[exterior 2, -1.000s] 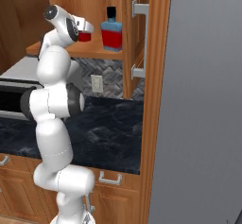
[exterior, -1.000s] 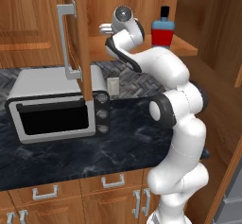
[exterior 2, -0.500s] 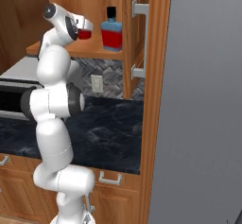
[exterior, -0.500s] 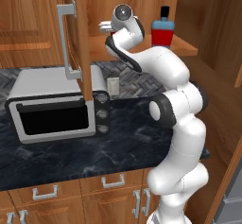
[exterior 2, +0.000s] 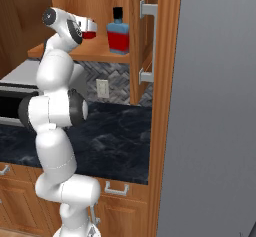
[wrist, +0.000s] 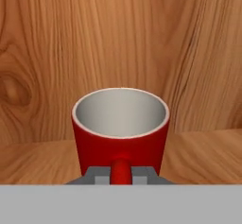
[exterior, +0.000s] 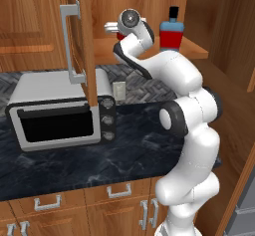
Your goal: Open the cabinet directly in front. Then move the liquor and the mug to the dining counter with the jar on it.
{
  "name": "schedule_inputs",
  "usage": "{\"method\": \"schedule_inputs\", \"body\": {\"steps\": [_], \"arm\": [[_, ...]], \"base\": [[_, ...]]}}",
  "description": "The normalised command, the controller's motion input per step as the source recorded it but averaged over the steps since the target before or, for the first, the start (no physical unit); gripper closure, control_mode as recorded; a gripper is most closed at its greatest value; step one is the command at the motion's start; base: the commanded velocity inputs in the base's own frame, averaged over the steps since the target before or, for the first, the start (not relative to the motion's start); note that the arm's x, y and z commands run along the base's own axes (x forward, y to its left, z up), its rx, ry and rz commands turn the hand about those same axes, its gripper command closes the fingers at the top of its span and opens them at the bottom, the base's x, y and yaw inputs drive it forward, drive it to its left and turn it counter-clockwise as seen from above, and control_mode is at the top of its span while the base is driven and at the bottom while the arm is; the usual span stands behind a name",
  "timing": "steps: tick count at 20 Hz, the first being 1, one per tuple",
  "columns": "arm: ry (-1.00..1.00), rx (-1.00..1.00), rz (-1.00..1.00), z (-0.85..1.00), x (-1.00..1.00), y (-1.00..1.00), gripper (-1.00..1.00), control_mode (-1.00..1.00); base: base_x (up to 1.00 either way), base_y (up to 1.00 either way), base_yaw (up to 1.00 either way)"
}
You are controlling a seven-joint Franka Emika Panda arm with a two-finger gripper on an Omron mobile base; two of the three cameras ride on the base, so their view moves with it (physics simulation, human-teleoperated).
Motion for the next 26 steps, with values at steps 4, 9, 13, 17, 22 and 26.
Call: {"method": "schedule_inputs", "body": {"steps": [4,9,13,17,22,26], "arm": [[-0.04,0.0,0.0,0.02,-0.16,0.0,1.0,-1.0],[-0.02,0.0,0.0,0.03,-0.86,0.0,1.0,-1.0],[0.0,0.01,-0.04,0.0,-1.0,0.0,1.0,-1.0],[0.0,0.03,-0.11,-0.07,-1.0,0.0,1.0,-1.0],[0.08,0.02,-0.14,-0.35,-1.0,0.0,1.0,-1.0],[0.12,0.03,-0.15,-0.48,-1.0,0.0,1.0,-1.0]], "base": [[0.0,0.0,0.0],[0.0,0.0,0.0],[0.0,0.0,0.0],[0.0,0.0,0.0],[0.0,0.0,0.0],[0.0,0.0,0.0]]}}
